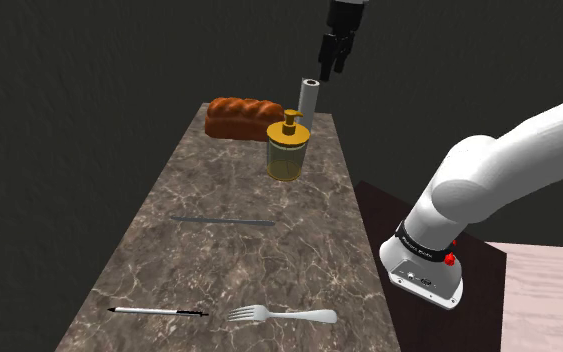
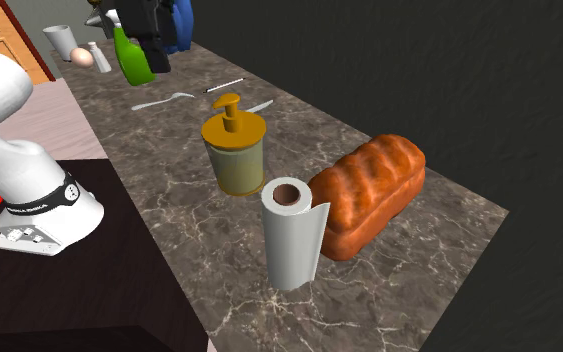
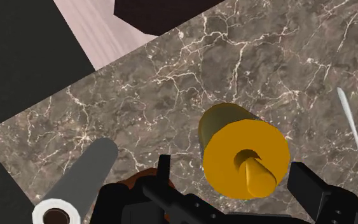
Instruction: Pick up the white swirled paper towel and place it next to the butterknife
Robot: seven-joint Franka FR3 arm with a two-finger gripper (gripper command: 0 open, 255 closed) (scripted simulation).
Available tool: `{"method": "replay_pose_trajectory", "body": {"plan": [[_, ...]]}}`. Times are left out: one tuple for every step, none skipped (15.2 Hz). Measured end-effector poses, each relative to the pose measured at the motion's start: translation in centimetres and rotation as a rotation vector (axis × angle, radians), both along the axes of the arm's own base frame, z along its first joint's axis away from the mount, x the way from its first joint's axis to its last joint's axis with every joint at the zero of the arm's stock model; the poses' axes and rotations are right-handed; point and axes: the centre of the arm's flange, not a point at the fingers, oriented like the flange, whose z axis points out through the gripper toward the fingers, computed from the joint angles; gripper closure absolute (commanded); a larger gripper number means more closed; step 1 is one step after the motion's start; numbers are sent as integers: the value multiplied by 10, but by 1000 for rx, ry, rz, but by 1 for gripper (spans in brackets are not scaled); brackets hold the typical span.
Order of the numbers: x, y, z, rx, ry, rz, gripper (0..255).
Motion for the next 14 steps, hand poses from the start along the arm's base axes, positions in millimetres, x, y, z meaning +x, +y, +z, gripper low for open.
{"method": "replay_pose_trajectory", "body": {"plan": [[9,-8,-3,-1,1,1,0],[20,-15,-6,-3,3,1,0],[28,-23,-11,-4,5,2,0],[36,-32,-15,-6,7,3,0],[47,-40,-19,-7,8,4,0],[56,-46,-24,-8,10,4,0],[66,-55,-29,-10,12,5,0],[74,-67,-34,-11,14,5,0],[86,-75,-36,-13,16,6,0],[95,-83,-39,-14,18,7,0],[104,-91,-45,-15,19,8,0],[115,-99,-49,-17,21,9,0],[123,-108,-54,-19,23,9,0],[134,-116,-58,-20,25,10,0]]}}
